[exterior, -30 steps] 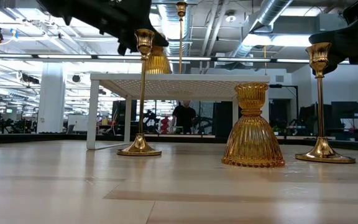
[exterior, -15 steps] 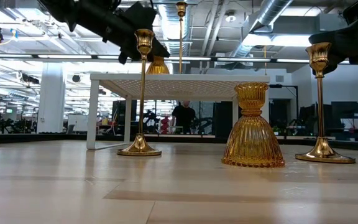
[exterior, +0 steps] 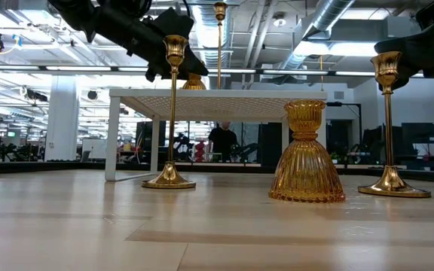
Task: Pick & Place candle stick holders
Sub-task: Put the left orange candle holder on the shelf, then put the left gold candle holder on the shelf
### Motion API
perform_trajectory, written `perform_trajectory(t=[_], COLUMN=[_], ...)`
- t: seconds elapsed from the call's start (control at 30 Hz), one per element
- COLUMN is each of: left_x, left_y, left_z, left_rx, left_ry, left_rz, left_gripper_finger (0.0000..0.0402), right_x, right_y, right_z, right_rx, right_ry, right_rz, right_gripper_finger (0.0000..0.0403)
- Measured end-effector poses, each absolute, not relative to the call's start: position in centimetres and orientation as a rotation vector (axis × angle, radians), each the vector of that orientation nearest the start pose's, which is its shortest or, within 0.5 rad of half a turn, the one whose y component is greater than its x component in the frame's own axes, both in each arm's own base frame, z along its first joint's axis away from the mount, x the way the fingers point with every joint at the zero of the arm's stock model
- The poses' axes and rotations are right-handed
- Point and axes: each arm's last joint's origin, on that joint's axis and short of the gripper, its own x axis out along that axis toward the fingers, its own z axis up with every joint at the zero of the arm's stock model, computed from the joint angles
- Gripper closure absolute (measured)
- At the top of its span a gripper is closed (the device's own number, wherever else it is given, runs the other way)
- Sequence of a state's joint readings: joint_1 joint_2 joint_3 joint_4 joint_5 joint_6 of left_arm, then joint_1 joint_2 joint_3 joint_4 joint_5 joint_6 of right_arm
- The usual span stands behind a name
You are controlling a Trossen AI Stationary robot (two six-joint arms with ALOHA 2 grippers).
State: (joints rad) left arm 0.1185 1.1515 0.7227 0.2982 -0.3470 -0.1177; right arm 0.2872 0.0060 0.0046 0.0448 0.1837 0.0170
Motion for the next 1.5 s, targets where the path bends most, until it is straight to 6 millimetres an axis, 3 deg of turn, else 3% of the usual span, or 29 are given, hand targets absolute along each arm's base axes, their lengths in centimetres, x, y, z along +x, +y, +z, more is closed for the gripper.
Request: perform_trajectory(t=[0.5,0.97,1.27,1.5], left_x=[25.1,24.9,22.4,19.4], left_y=[4.0,3.9,2.5,1.1], left_z=[28.4,28.8,31.2,32.6], left_rx=[-0.099,-0.042,0.030,0.030], left_ry=[0.108,0.107,0.039,0.031], left_rz=[0.472,0.465,0.415,0.349], left_gripper_finger=[0.0226,0.0178,0.0162,0.0164], right_x=[9.5,9.5,9.5,9.5], right_y=[2.2,2.3,2.3,2.3], right_z=[16.9,16.9,16.8,16.8], right_rx=[0.029,0.038,0.070,0.072], right_ry=[-0.041,-0.040,-0.033,-0.031], right_rz=[0.104,0.107,0.137,0.139], right_gripper_finger=[0.0403,0.0403,0.0403,0.0403])
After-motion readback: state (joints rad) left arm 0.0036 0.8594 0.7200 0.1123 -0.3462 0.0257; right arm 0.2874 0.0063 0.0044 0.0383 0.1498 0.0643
